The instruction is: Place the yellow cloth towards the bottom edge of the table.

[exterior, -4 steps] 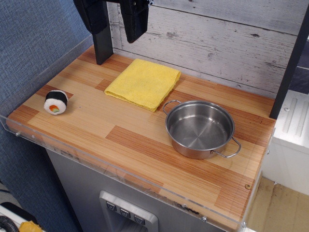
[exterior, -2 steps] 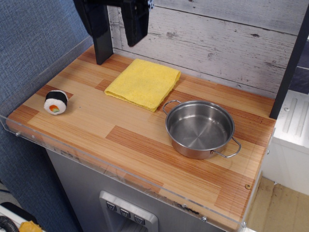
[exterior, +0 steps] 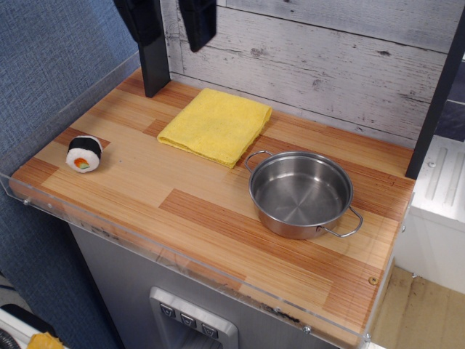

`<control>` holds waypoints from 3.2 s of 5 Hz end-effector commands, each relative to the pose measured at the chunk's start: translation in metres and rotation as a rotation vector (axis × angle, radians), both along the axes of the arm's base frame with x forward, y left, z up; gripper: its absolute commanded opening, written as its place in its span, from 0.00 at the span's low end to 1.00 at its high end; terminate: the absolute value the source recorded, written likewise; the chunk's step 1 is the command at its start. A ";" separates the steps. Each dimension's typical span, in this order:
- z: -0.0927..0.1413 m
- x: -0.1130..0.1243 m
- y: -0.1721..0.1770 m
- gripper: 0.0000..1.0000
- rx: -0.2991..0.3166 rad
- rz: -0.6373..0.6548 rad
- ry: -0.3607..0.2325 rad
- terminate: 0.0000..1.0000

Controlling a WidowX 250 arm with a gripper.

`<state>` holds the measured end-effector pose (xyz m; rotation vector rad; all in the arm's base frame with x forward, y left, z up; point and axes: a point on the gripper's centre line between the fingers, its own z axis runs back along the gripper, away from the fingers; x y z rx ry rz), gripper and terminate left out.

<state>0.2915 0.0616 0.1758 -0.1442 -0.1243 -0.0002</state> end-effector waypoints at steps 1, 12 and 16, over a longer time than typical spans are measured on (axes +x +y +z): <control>0.005 0.040 0.060 1.00 0.090 0.061 -0.071 0.00; -0.147 0.086 0.015 1.00 0.153 0.007 0.017 0.00; -0.193 0.041 0.017 1.00 0.139 0.034 0.122 0.00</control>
